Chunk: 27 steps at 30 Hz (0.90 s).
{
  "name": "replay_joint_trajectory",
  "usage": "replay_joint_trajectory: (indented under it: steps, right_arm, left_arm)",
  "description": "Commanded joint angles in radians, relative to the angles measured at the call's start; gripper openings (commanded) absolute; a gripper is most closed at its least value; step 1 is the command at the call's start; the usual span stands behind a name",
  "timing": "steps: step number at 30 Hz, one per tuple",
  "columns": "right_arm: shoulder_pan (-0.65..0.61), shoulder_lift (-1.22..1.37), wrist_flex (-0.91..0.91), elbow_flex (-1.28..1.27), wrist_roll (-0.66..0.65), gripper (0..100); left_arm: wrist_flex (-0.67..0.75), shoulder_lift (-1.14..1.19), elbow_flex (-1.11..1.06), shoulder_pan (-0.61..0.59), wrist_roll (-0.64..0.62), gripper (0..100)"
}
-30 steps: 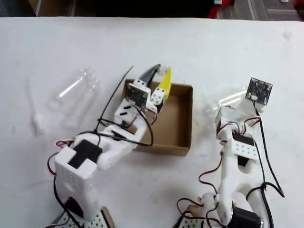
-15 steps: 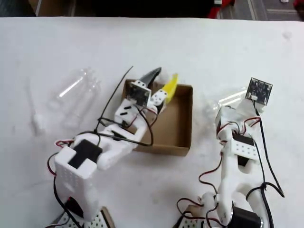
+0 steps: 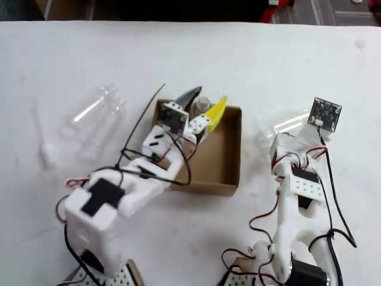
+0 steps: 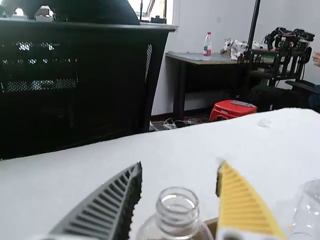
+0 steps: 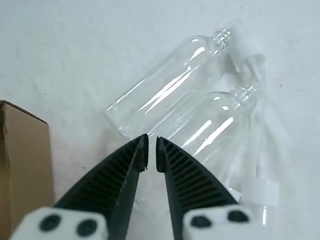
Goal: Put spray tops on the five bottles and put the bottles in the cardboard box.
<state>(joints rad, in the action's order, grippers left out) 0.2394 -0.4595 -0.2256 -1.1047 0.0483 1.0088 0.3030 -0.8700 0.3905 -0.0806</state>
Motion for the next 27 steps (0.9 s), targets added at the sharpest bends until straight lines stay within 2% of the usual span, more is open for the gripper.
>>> replay_joint_trajectory:
  steps: [1, 7, 12, 14, 17, 19, 21, 23, 27]
  right_arm:
    - [0.005, -0.027, 0.021, 0.003, 0.0, 2.1]
    - [0.005, -0.027, 0.021, 0.003, 0.0, 2.1]
    - [0.005, -0.027, 0.021, 0.003, 0.0, 2.1]
    - [0.005, -0.027, 0.021, 0.003, 0.0, 2.1]
    - [0.005, -0.027, 0.021, 0.003, 0.0, 2.1]
    - [0.005, -0.027, 0.021, 0.003, 0.0, 2.1]
    - [0.005, -0.027, 0.019, 0.003, 0.0, 2.1]
    - [0.005, -0.027, 0.015, 0.003, 0.0, 2.1]
    - [0.007, -0.027, 0.013, 0.002, 0.0, 2.0]
  left_arm:
    - [0.018, -0.217, -0.072, 0.007, -0.015, 22]
    - [-0.212, -0.481, -0.123, -0.001, -0.133, 23]
    - [-0.445, -0.848, -0.195, -0.005, -0.164, 22]
    - [-0.637, -1.033, -0.198, -0.036, -0.18, 22]
    - [-1.033, -1.288, -0.152, -0.113, -0.241, 23]
    - [-1.292, -1.414, -0.101, -0.174, -0.278, 23]
    - [-1.491, -1.501, -0.054, -0.234, -0.269, 22]
    - [-1.619, -1.552, -0.029, -0.271, -0.267, 22]
    - [-1.72, -1.577, -0.034, -0.312, -0.267, 22]
